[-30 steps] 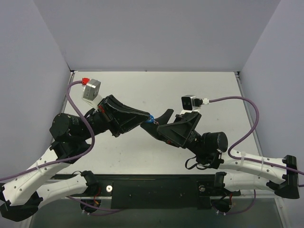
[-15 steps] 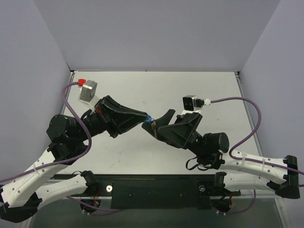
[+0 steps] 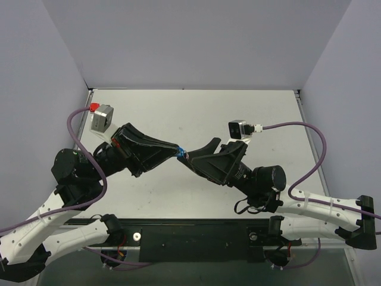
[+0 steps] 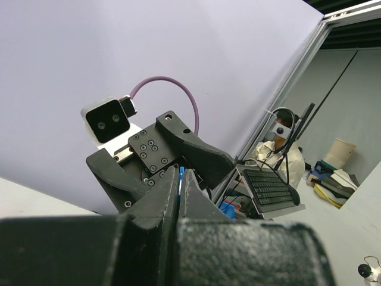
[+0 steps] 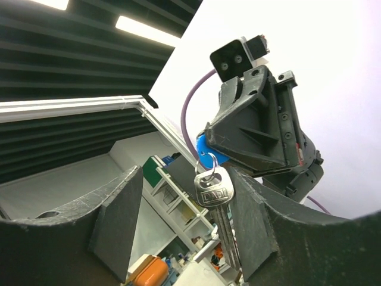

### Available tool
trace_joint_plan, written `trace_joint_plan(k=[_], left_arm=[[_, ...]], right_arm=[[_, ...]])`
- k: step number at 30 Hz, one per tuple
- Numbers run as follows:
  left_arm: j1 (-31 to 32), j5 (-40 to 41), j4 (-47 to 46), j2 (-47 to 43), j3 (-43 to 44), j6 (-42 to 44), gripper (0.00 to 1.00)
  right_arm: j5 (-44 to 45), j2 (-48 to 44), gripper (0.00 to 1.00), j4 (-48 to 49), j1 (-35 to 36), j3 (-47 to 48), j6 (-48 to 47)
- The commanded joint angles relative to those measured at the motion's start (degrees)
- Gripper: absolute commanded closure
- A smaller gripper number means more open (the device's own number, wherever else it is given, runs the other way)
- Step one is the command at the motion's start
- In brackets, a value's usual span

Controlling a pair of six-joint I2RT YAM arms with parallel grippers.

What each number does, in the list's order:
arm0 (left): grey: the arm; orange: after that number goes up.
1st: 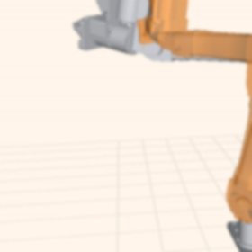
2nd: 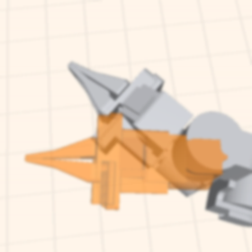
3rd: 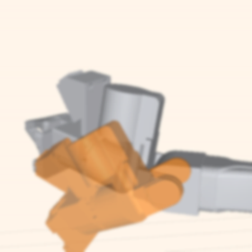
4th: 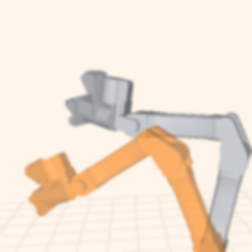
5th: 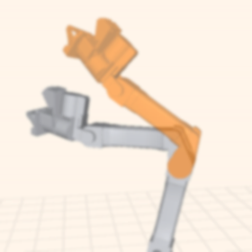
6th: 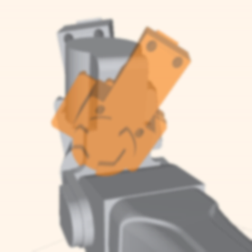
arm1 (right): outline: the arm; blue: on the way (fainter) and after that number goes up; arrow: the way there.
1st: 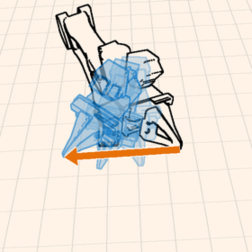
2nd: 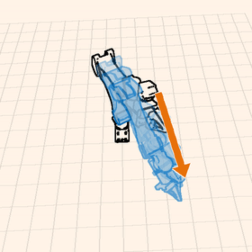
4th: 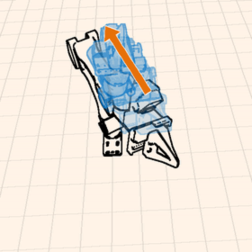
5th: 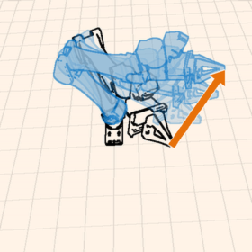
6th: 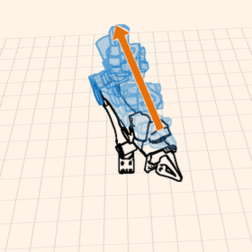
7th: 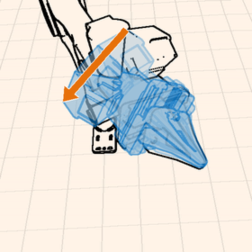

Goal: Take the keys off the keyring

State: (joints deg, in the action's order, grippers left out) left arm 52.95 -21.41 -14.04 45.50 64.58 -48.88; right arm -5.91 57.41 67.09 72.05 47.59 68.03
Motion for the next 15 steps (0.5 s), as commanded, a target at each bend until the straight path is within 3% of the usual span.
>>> trace_joint_plan(k=[1, 15], left_arm=[[0.23, -0.30, -2.22, -1.20, -0.15, 0.89, 1.00], [0.31, -0.12, -1.86, -2.16, -0.77, 1.42, 1.00]], right_arm=[[1.25, -0.63, 0.48, 2.78, 0.46, 2.33, -1.23], [2.92, -0.37, 0.62, 1.82, 0.46, 2.15, -1.23]])
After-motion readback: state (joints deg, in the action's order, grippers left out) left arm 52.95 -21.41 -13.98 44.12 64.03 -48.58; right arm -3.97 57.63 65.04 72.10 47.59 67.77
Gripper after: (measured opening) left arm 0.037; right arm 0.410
